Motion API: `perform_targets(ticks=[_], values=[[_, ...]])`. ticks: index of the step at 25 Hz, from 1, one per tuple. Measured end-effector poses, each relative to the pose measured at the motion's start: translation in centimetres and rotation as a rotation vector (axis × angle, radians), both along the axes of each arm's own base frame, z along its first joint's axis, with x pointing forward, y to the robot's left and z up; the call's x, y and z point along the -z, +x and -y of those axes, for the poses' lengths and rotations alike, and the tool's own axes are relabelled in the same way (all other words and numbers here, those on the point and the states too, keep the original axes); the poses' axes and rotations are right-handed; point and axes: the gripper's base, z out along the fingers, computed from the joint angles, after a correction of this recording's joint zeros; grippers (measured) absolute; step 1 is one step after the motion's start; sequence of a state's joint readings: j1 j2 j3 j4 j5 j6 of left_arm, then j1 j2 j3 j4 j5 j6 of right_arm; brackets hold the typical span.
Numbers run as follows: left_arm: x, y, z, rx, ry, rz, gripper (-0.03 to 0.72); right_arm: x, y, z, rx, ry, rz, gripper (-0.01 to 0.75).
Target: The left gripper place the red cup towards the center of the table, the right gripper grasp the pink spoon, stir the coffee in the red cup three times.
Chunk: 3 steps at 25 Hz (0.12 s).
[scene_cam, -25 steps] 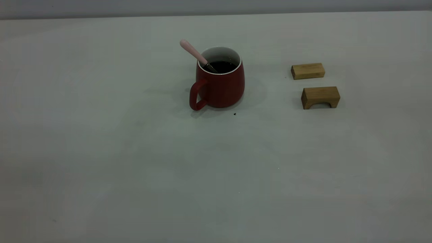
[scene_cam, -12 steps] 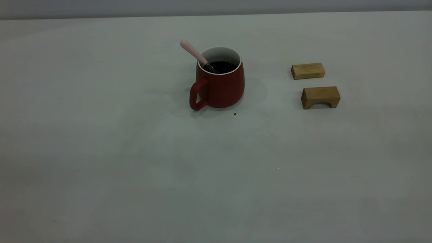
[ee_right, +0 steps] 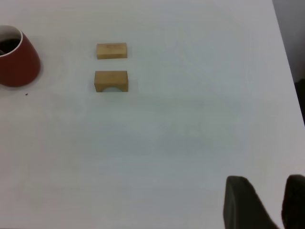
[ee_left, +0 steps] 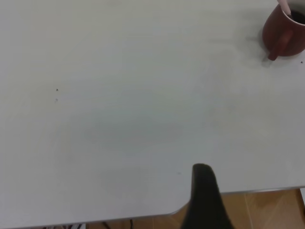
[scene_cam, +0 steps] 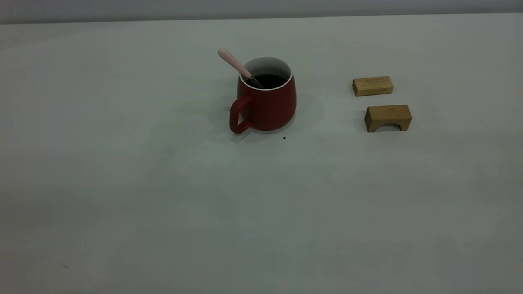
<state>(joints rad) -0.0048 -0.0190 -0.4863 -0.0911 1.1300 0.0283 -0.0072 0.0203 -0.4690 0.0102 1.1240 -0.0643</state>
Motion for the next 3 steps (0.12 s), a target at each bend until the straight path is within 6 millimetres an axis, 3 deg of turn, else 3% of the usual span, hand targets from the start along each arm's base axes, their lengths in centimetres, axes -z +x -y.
perform_targets(ticks=[3], values=[[0.0,0.0,0.0,0.0,0.0,0.0,0.586,0.0,0.0,0.01,0.0,-0.001,0.0,0.243]])
